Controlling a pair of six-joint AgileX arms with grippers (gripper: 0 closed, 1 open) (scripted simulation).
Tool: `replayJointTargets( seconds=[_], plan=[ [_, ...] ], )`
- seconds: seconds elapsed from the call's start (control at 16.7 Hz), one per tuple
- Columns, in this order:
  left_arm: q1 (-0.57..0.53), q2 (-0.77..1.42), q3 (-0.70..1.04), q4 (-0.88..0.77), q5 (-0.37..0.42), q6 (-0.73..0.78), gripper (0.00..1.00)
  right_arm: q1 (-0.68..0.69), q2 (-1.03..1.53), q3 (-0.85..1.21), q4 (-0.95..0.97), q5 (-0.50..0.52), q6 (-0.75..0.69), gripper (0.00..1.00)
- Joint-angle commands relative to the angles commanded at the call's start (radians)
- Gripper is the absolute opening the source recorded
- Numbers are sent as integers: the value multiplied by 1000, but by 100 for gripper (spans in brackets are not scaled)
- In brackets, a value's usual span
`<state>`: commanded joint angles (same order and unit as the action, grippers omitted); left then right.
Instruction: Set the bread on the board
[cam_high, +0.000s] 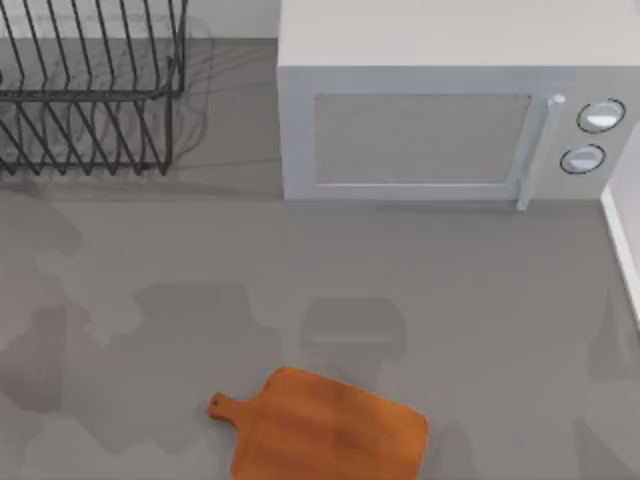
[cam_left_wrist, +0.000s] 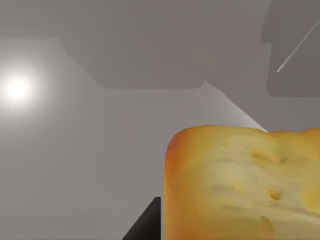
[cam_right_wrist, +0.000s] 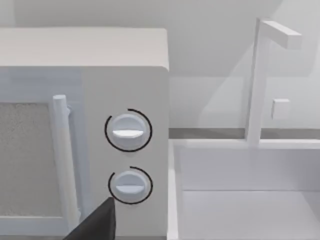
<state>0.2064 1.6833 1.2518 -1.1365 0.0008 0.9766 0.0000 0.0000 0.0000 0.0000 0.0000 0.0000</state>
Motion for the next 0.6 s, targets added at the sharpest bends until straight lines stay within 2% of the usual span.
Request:
replayJointTargets(
  seconds=[0.36,0.6],
  plan=[
    [-20,10,3,3,-1,-30,0,0,0,0,0,0,0,100],
    [-141,41,32,4,-3,-216,0,0,0,0,0,0,0,100]
  ],
)
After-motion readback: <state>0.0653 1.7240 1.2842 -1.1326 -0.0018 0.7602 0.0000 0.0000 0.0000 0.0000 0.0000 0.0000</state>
